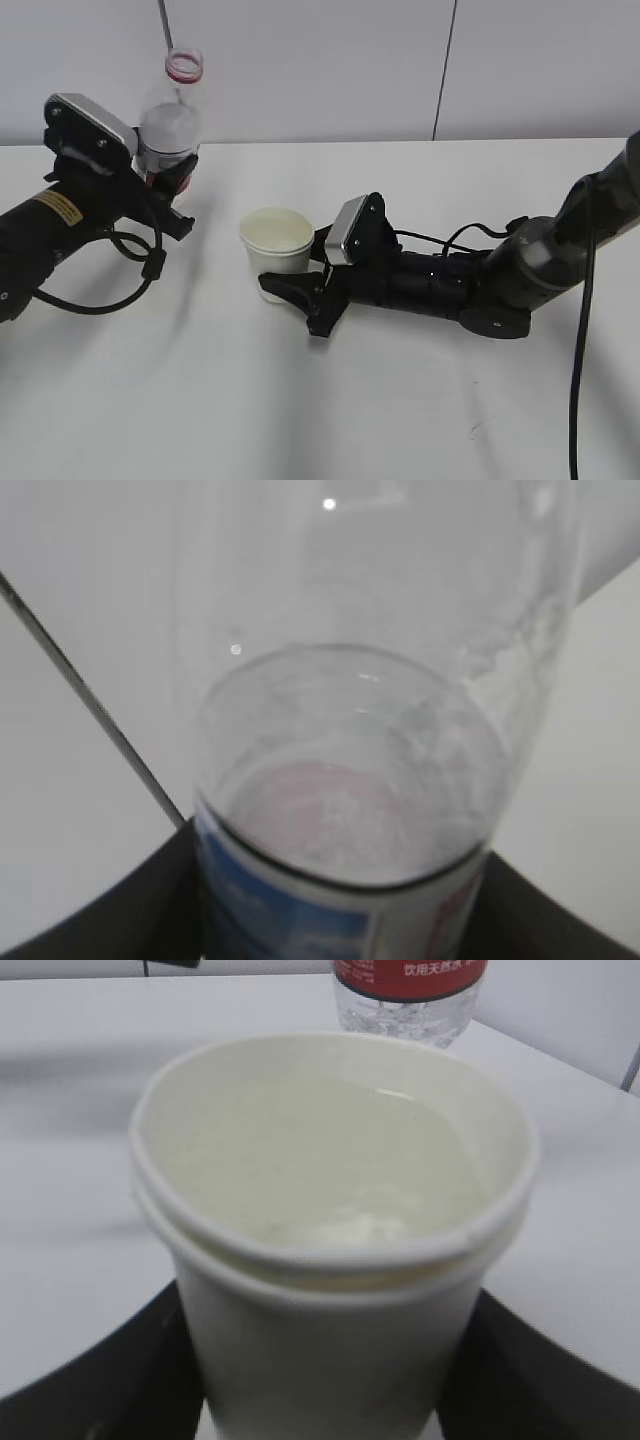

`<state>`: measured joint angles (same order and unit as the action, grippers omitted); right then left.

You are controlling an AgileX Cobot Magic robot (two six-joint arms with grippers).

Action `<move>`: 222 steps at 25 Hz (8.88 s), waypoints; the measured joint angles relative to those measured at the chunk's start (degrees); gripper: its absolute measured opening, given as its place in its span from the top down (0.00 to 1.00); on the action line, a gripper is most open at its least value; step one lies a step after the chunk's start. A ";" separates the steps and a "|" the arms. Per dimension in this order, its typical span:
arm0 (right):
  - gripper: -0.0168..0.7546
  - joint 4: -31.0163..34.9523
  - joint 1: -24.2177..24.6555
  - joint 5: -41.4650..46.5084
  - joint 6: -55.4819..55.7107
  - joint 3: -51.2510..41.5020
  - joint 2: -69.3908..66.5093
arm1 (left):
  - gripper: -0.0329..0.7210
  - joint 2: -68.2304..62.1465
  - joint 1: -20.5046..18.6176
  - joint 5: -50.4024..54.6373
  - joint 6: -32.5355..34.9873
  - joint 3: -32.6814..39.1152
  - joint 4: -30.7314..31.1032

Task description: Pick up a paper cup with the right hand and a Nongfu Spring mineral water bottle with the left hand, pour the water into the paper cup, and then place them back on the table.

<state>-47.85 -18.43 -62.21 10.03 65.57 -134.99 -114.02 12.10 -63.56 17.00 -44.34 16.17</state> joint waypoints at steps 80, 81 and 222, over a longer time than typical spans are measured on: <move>0.12 44.77 4.48 -3.15 -12.06 -16.81 5.64 | 0.18 -3.68 -0.12 1.76 -30.99 -0.13 28.88; 0.12 44.88 4.48 -3.15 -11.97 -17.39 6.09 | 0.18 -3.46 -0.12 2.30 -31.14 0.08 29.15; 0.22 49.94 12.91 132.78 -13.25 -4.16 60.46 | 0.18 58.63 -12.52 134.34 -10.44 -2.80 -20.15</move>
<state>2.09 -5.53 70.56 -3.22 61.42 -74.53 -55.39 -0.42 70.78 6.56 -47.14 -3.98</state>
